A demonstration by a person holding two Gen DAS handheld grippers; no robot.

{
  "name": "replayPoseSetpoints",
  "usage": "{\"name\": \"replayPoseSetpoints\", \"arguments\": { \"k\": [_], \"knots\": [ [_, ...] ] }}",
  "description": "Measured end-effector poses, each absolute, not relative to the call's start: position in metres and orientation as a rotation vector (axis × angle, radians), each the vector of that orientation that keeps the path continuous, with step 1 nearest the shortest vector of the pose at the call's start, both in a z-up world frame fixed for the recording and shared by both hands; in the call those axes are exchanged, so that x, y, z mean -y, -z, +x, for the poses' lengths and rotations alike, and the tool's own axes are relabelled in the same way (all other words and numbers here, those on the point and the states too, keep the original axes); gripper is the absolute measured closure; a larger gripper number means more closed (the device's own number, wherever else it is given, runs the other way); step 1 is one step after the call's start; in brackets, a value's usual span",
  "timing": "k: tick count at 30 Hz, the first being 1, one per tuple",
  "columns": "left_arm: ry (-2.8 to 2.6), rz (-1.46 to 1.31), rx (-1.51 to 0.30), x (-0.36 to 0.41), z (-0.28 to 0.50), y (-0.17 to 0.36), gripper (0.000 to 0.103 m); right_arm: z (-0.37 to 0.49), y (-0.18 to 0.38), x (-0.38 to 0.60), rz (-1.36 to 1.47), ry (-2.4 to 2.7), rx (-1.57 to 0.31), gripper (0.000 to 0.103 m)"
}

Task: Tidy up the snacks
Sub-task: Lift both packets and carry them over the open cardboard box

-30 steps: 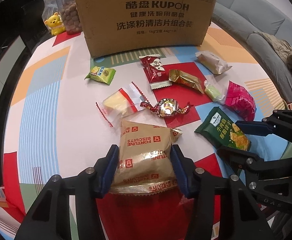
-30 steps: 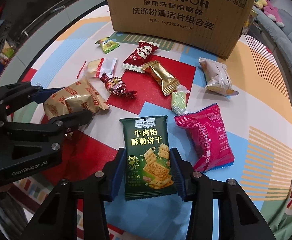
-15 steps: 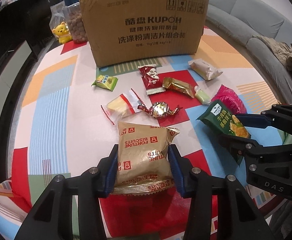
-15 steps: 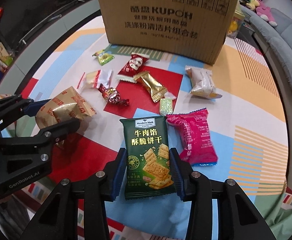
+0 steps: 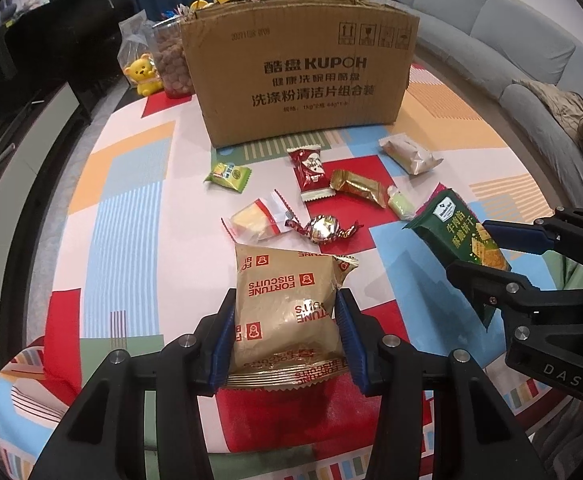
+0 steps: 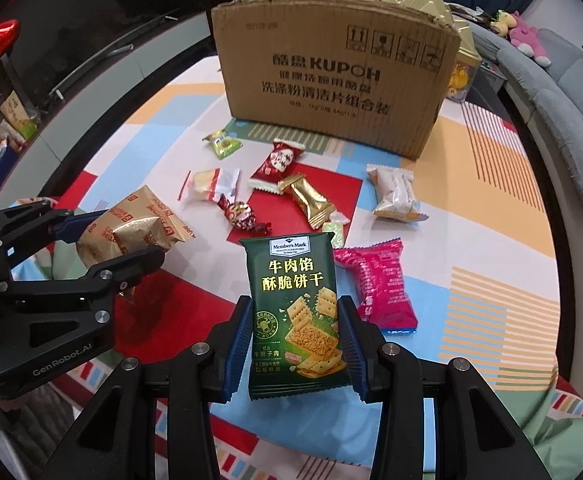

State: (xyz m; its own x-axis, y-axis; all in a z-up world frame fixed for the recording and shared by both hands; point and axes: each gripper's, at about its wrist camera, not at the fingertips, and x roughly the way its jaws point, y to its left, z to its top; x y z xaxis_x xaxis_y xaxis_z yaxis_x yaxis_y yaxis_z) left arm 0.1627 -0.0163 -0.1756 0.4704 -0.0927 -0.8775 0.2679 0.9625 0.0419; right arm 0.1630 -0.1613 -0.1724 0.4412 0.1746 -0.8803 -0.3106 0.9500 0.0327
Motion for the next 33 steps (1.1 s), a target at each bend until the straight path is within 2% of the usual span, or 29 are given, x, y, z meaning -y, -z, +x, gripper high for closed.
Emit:
{"name": "replayPoseSetpoints", "arguments": {
  "k": [14,33],
  "knots": [
    [0.19,0.147,-1.021,0.02,0.17,0.137,0.056,0.171,0.134,0.177,-0.08,-0.265,-1.01,0.06],
    [0.158,0.122,-0.913,0.022,0.218,0.078,0.056,0.216,0.08,0.185,-0.029,-0.23,-0.894,0.06]
  ]
}}
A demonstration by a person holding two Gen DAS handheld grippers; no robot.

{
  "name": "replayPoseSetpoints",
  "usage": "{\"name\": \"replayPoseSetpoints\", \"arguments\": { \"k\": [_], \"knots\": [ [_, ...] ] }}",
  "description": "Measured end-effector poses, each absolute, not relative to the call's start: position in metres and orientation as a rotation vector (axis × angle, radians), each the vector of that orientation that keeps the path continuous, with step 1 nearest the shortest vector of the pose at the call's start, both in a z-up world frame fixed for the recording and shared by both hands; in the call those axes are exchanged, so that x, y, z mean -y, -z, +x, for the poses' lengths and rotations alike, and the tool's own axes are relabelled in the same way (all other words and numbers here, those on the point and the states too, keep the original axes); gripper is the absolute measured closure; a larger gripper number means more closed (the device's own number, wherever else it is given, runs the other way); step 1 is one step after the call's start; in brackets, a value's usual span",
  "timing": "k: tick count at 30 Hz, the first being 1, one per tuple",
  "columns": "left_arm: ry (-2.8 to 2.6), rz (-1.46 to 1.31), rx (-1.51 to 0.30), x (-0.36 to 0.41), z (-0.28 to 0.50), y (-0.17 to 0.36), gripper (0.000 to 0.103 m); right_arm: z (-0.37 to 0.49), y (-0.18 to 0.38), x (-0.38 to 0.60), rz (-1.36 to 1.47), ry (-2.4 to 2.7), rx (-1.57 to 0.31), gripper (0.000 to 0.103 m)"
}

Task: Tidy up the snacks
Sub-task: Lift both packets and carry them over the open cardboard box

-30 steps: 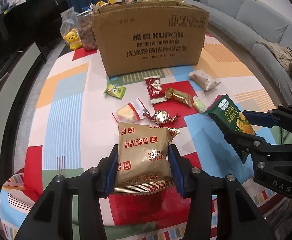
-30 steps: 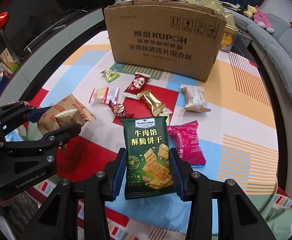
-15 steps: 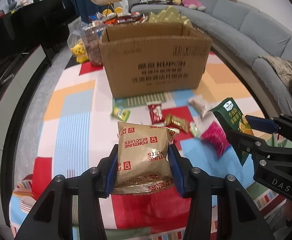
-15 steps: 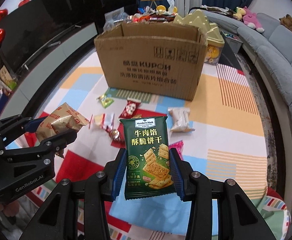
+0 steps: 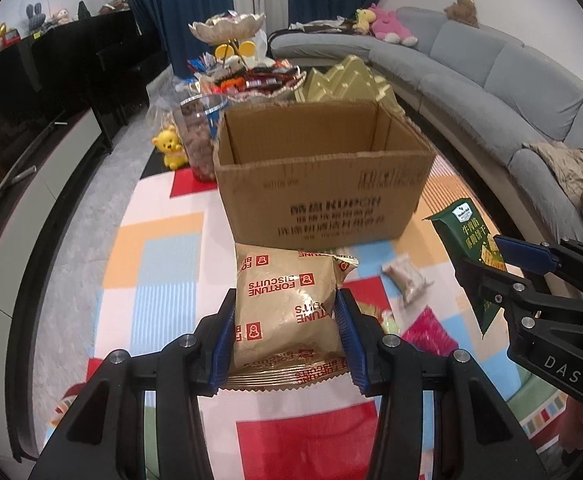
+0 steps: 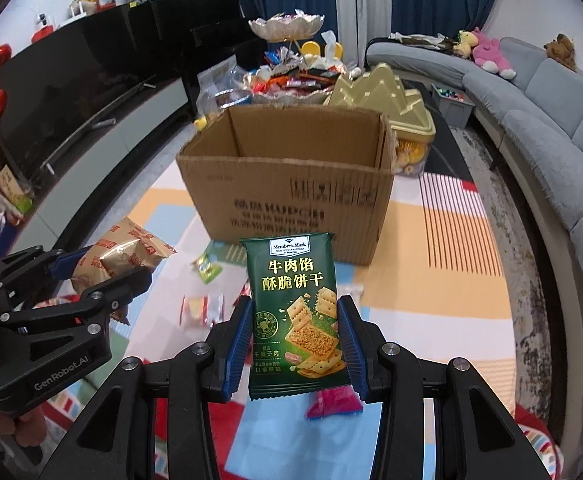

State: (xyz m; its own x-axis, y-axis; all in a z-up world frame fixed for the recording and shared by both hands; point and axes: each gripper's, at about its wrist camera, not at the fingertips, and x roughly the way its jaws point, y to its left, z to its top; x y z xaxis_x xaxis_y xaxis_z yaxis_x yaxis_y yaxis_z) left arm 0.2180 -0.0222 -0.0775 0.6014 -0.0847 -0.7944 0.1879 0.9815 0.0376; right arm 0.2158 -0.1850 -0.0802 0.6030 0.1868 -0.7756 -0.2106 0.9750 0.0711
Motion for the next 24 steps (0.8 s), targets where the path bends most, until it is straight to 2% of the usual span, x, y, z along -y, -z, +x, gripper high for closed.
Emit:
{"name": "replayPoseSetpoints", "arguments": {
  "k": [24],
  "knots": [
    [0.07,0.08,-0.815,0.017,0.29,0.029,0.056,0.279,0.029,0.184,0.012,-0.145,-0.79,0.06]
  ]
}}
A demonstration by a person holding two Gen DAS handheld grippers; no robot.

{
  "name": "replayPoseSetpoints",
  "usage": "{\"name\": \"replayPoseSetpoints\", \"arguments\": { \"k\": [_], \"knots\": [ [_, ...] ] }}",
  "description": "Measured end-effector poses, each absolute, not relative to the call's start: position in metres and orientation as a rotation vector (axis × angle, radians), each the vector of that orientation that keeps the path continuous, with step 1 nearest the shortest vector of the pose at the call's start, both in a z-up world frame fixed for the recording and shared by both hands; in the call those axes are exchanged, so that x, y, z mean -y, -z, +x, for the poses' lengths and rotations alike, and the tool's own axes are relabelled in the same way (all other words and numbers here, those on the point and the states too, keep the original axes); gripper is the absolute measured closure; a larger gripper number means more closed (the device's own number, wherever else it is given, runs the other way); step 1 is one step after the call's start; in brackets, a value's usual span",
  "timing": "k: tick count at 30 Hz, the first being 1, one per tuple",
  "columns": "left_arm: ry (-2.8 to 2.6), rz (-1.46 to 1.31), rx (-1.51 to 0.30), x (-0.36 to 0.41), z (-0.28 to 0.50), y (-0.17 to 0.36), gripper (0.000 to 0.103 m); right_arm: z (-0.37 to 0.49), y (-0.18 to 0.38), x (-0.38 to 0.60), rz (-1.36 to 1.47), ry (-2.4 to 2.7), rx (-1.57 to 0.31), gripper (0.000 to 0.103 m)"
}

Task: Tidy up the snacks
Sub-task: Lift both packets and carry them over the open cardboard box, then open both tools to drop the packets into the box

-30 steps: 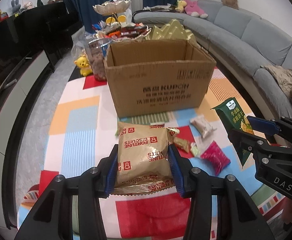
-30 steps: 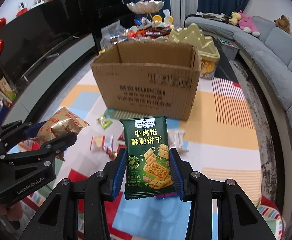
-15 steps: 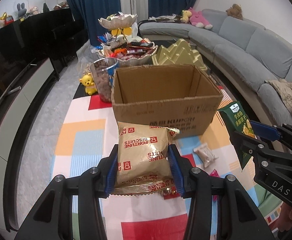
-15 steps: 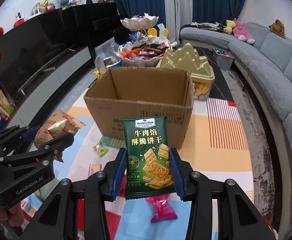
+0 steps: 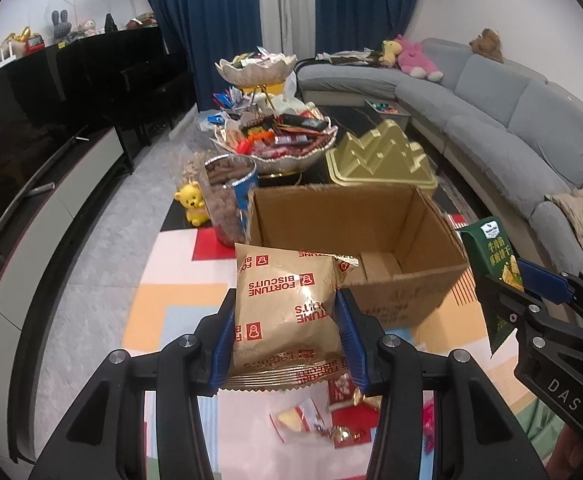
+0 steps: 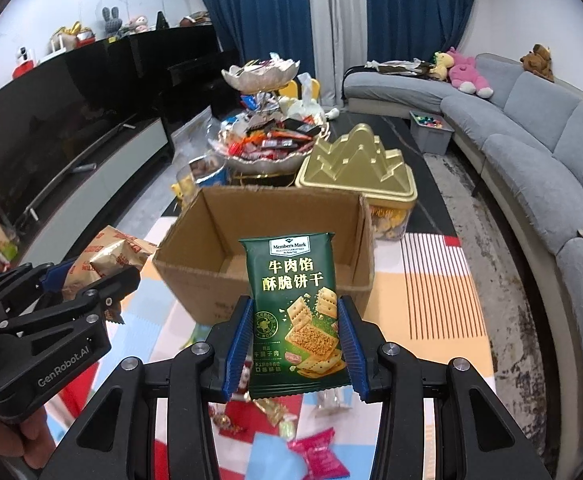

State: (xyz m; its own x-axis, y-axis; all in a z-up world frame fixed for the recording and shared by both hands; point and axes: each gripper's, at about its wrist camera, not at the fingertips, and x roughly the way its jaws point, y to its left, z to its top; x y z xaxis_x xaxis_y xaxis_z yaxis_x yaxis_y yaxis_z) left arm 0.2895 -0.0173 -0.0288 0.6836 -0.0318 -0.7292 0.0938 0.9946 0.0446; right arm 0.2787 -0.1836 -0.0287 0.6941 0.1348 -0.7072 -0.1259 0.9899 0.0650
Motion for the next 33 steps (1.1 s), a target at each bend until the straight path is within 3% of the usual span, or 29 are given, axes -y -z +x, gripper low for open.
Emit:
{"name": "replayPoseSetpoints", "arguments": {
  "k": [33],
  "knots": [
    [0.025,0.085,-0.856,0.029,0.384,0.041,0.056,0.373,0.021,0.174,0.005,-0.073,-0.774,0.06]
  ]
}}
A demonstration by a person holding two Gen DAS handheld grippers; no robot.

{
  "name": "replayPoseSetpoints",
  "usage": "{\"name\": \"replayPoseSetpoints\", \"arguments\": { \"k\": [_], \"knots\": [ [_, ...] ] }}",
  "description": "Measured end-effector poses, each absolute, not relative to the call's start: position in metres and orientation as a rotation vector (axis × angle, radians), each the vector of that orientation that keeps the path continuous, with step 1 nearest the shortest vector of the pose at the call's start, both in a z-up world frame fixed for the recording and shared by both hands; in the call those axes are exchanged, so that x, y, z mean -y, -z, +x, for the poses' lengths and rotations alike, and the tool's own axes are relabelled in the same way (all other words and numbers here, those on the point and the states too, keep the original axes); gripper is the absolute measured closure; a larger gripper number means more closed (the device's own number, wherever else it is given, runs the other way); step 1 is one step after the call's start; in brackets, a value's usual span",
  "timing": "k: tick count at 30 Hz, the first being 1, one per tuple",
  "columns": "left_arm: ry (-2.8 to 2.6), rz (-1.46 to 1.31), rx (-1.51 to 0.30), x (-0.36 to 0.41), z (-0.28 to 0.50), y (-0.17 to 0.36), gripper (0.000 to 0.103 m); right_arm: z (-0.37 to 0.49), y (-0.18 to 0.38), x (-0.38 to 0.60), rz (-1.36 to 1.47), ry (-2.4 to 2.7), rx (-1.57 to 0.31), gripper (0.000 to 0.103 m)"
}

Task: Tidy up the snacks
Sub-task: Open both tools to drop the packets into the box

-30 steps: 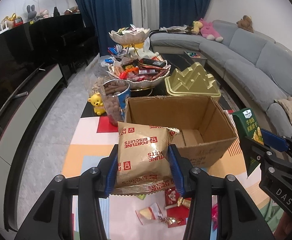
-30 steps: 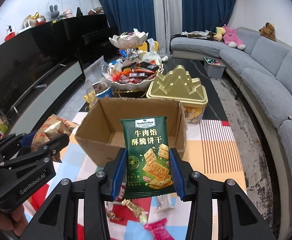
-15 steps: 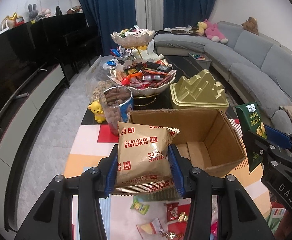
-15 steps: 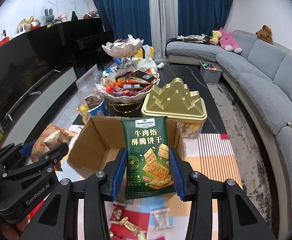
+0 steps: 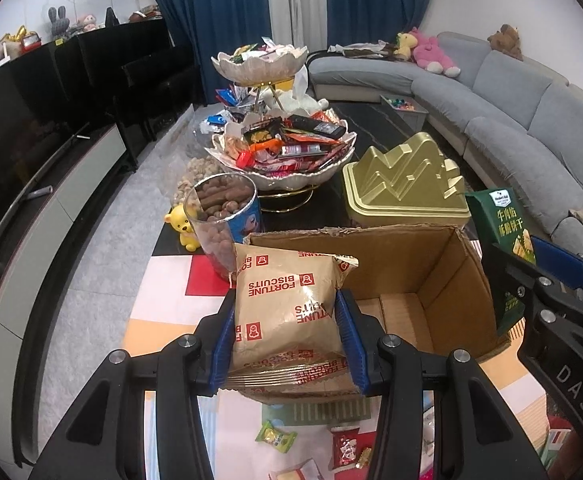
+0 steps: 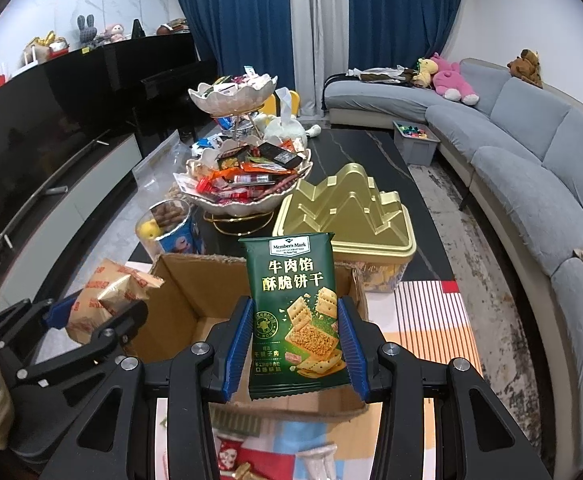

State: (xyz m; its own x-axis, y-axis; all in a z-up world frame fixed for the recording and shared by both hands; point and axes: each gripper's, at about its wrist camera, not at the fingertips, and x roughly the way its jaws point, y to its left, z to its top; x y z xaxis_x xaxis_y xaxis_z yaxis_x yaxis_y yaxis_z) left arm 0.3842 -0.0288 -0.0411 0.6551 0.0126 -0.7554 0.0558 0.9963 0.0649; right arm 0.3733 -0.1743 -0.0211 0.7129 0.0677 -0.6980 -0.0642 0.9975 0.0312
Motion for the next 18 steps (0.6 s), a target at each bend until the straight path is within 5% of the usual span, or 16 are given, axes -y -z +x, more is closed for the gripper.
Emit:
{"name": "replayPoseSetpoints", "arguments": {
  "k": [10,13,18],
  "knots": [
    [0.03,0.079,-0.877,0.028,0.397,0.049,0.055,0.388,0.032,0.173,-0.004,-0.083,-0.792,0.059],
    [0.031,0.071,-0.879,0.028,0.399,0.05,0.044,0.389,0.033,0.171,-0.018,-0.099,-0.788,0.057],
    [0.009,0.067,-0.874,0.022,0.397,0.05,0.026,0.387,0.027,0.174,-0.048,-0.047,-0.746,0.024]
  ]
}}
